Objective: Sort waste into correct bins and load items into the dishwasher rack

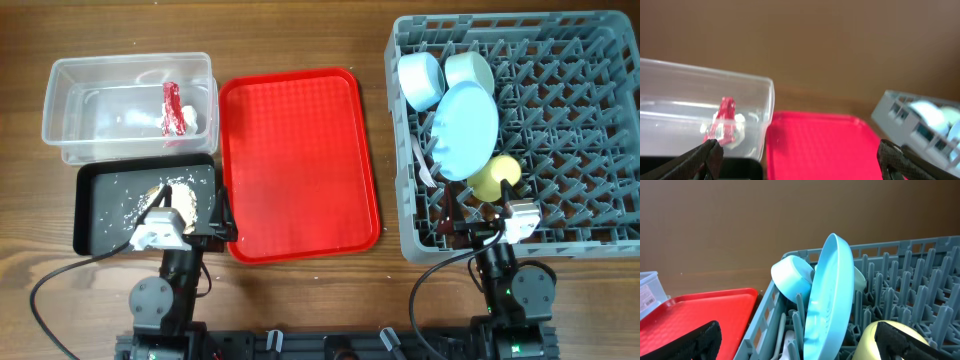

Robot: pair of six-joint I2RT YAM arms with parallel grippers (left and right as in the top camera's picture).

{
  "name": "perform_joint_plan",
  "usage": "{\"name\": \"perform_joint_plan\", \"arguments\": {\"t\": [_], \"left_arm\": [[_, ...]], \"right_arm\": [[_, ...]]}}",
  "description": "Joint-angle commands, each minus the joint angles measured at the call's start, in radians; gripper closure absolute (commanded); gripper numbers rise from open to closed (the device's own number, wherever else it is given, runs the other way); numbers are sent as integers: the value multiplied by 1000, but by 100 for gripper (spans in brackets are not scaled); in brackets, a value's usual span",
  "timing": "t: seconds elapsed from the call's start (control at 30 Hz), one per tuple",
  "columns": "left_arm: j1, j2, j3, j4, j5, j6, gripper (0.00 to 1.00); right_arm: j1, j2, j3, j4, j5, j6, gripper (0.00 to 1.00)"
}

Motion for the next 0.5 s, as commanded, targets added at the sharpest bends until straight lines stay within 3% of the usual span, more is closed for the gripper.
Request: {"name": "perform_joint_plan", "arguments": {"t": [0.0,0.47], "left_arm": [[31,-10,-21,-77,97,110,0],[36,-10,-21,-73,97,113,0]], "right_arm": [[-4,-5,-1,3,-16,6,0],[-4,-5,-1,3,-16,6,0]]}}
